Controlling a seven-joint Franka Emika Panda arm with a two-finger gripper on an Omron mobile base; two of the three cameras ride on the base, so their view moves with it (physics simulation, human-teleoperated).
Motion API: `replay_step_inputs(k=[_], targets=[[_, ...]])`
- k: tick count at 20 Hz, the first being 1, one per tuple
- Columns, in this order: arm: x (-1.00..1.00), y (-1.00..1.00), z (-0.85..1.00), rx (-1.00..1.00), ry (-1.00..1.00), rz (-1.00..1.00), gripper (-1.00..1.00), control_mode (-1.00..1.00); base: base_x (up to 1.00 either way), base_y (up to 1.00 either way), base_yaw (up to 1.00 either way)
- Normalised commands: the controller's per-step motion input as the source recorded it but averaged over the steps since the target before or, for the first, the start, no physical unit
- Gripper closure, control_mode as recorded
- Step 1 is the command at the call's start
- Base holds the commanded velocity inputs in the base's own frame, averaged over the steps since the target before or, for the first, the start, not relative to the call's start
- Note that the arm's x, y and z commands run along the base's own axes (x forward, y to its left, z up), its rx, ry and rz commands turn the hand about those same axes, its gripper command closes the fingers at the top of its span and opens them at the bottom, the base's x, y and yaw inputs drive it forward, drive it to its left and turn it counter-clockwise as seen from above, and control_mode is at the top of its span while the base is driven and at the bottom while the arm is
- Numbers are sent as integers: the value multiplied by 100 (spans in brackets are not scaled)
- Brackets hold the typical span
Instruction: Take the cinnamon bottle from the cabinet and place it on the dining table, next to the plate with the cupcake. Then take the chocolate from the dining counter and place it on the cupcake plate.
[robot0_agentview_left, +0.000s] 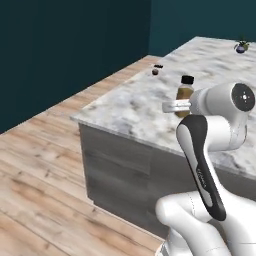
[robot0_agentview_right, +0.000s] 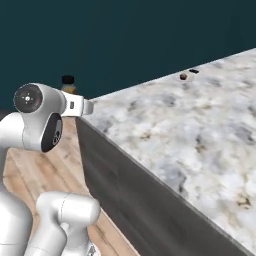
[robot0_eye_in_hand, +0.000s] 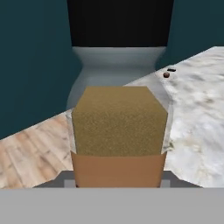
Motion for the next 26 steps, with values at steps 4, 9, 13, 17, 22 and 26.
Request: replay_step_inputs(k=[4, 9, 13, 17, 22, 26], targets=[[0, 0, 0, 0, 0, 0, 100, 100, 40, 71, -20], [0, 0, 0, 0, 0, 0, 100, 100, 38, 73, -19], [0, 0, 0, 0, 0, 0, 100, 100, 25, 80, -15], [0, 0, 0, 0, 0, 0, 100, 100, 19, 82, -13], [0, 0, 0, 0, 0, 0, 100, 100, 16, 84, -11], [0, 0, 0, 0, 0, 0, 100, 100, 16, 83, -12]])
